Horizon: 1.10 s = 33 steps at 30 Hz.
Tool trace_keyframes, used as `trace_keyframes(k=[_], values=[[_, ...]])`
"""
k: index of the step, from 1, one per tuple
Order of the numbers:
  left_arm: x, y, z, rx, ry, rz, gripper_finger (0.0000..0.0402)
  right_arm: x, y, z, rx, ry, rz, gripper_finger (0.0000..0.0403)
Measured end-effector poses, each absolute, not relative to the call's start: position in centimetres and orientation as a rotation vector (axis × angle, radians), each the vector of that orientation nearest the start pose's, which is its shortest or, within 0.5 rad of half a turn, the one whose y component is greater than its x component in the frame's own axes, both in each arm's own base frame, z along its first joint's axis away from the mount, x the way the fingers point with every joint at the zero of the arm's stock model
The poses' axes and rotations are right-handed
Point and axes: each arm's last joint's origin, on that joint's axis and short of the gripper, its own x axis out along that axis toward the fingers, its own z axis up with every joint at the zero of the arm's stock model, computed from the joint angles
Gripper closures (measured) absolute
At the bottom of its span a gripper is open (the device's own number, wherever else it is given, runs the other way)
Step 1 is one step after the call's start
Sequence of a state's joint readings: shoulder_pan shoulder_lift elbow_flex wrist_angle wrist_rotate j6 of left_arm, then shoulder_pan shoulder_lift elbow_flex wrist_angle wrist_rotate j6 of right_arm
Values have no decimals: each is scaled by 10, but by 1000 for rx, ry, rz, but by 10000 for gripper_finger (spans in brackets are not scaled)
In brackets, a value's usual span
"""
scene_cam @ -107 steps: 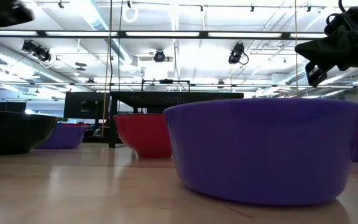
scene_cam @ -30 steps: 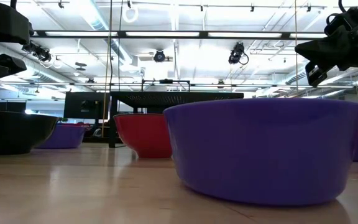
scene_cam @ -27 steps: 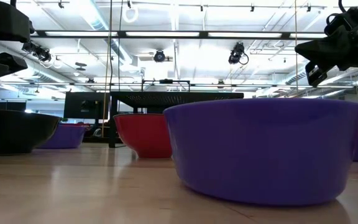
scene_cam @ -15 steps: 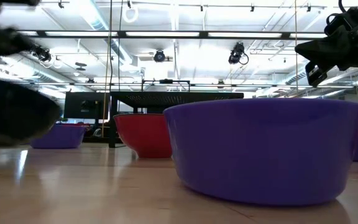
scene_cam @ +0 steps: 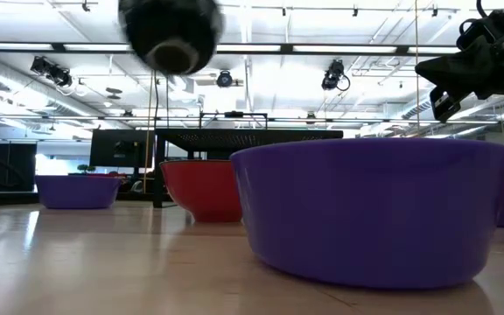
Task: Pick & Place Mini bowls
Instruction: Put the left black bowl on the shelf
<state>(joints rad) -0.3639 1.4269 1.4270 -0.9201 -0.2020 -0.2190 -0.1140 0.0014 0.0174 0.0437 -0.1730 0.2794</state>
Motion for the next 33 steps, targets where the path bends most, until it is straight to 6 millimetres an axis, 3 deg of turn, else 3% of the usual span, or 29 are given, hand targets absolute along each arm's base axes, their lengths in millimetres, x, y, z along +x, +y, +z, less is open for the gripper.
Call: trace_keyframes(k=[7, 13, 19, 26, 33], values=[[282, -38, 394, 144, 759, -49, 391, 96, -6, 174, 271, -51, 67, 382], [285, 15, 404, 431, 758, 135, 391, 96, -6, 173, 270, -50, 66, 382], [292, 69, 394, 533, 841, 238, 391, 96, -6, 174, 270, -51, 67, 382], [305, 131, 360, 468, 996, 280, 391, 96, -6, 173, 271, -49, 66, 382], [308, 163, 333, 362, 1091, 295, 390, 96, -6, 174, 271, -50, 66, 382]])
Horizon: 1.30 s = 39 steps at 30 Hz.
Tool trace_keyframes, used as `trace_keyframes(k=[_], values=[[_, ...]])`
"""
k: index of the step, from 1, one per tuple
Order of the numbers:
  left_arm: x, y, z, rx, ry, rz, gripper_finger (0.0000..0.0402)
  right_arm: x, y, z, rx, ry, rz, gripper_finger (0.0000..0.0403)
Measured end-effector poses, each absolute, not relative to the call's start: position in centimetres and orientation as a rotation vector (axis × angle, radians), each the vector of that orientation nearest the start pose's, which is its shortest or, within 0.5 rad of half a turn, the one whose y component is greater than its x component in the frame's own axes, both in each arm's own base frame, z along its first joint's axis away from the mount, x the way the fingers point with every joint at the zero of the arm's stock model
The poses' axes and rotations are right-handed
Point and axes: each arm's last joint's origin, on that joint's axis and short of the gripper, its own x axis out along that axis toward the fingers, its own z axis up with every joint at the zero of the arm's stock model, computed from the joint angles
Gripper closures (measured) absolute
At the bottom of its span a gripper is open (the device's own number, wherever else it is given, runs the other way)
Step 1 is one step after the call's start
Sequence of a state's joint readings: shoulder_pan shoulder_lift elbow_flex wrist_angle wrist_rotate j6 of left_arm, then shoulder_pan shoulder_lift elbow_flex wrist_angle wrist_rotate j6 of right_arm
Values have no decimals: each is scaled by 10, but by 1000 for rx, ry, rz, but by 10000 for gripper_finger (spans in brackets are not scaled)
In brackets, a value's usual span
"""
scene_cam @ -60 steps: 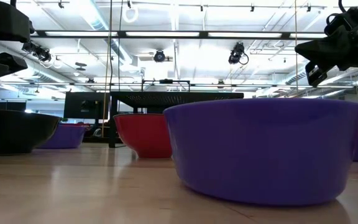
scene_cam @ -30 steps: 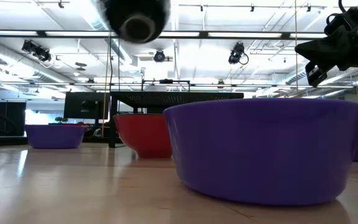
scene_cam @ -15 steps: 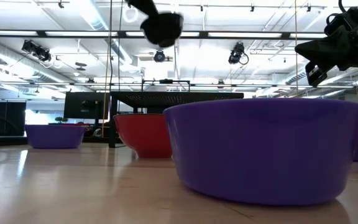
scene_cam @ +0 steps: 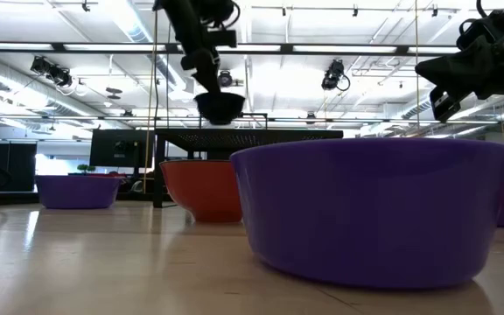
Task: Pick & Place Mini bowls
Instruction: Put the left black bowl on the shelf
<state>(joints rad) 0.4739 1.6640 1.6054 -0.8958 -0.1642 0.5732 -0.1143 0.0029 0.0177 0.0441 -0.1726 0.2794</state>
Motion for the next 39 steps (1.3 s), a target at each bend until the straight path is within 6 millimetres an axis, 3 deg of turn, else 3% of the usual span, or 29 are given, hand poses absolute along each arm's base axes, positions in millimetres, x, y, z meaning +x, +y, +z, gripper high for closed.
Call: trace_keyframes(k=[16, 28, 39], values=[[305, 166, 326, 171, 1102, 389, 390, 96, -6, 174, 271, -49, 66, 382], [315, 150, 323, 199, 1118, 392, 391, 96, -6, 174, 271, -49, 66, 382], [322, 156, 313, 219, 1138, 420, 391, 96, -6, 173, 271, -48, 66, 382]])
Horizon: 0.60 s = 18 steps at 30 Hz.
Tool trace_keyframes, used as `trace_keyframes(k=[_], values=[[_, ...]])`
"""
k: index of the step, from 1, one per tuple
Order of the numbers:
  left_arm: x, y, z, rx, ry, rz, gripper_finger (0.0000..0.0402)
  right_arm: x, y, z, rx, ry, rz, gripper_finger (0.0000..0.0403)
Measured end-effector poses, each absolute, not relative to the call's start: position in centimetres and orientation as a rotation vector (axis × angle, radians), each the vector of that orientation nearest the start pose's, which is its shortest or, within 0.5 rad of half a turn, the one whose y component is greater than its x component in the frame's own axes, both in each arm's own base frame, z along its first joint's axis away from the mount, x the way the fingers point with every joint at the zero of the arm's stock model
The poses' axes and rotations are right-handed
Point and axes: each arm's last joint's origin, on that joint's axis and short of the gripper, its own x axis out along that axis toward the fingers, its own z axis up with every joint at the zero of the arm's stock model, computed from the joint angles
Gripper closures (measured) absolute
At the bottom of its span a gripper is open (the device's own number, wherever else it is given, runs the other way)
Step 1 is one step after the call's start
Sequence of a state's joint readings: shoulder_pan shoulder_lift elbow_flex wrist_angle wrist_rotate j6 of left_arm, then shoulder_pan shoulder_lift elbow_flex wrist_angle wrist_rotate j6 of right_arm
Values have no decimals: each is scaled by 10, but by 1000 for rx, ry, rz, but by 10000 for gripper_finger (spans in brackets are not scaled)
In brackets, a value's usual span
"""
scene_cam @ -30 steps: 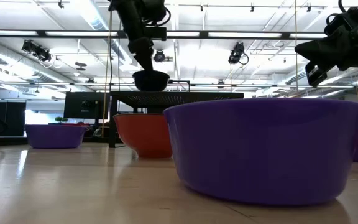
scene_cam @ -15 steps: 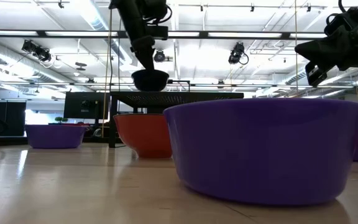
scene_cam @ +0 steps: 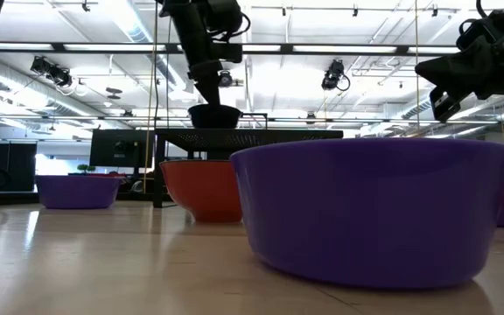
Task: Pick & Place Mini bowls
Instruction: Put the left black bowl on the shelf
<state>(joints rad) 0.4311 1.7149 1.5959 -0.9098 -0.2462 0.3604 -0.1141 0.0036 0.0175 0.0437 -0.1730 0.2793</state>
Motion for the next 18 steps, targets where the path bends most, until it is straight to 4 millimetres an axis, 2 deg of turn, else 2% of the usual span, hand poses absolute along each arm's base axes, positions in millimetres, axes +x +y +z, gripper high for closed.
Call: trace_keyframes(k=[12, 18], values=[[320, 162, 313, 198, 1133, 447, 390, 96, -6, 173, 271, -49, 67, 382], [324, 162, 308, 198, 1140, 444, 390, 96, -6, 173, 271, -49, 66, 382]])
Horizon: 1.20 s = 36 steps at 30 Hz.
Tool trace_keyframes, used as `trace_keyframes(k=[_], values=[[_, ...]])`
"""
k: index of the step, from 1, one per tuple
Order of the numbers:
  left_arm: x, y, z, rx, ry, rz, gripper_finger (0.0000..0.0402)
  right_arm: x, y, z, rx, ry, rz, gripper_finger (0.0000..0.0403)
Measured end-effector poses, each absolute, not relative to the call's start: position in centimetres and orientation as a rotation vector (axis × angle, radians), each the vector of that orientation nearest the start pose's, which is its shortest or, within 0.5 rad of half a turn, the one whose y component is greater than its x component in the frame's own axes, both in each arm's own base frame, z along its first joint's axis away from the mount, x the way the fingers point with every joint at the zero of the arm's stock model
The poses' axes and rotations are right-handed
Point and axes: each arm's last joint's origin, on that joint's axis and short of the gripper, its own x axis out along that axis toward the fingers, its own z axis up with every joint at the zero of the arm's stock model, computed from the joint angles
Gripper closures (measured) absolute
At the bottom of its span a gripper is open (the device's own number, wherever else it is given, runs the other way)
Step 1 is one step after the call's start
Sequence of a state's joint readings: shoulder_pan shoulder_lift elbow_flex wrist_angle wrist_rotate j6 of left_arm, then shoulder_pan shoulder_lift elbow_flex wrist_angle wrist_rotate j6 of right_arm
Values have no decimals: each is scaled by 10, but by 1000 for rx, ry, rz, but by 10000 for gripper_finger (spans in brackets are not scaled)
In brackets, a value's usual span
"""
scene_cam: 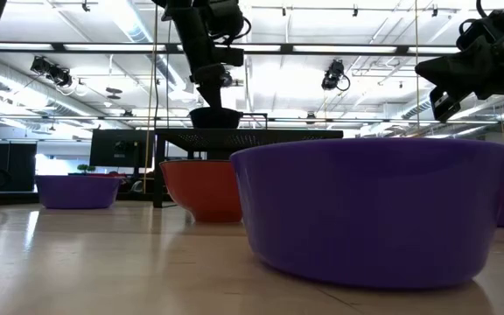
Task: Pick & Place Mini bowls
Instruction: Put the left black bowl on the shelf
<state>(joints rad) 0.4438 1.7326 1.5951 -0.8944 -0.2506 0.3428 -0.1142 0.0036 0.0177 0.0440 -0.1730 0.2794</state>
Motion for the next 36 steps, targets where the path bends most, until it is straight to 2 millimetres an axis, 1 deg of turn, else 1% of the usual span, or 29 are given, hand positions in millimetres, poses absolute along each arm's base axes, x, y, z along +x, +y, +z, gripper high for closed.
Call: trace_keyframes(k=[5, 19, 28, 36], values=[[328, 165, 302, 190, 1150, 456, 390, 96, -6, 173, 271, -49, 67, 382], [328, 165, 301, 183, 1155, 459, 389, 96, -6, 174, 271, -49, 67, 382], [328, 165, 300, 165, 1156, 466, 361, 96, -6, 173, 271, -49, 66, 382], [327, 163, 299, 138, 1162, 434, 356, 96, -6, 173, 271, -49, 66, 382]])
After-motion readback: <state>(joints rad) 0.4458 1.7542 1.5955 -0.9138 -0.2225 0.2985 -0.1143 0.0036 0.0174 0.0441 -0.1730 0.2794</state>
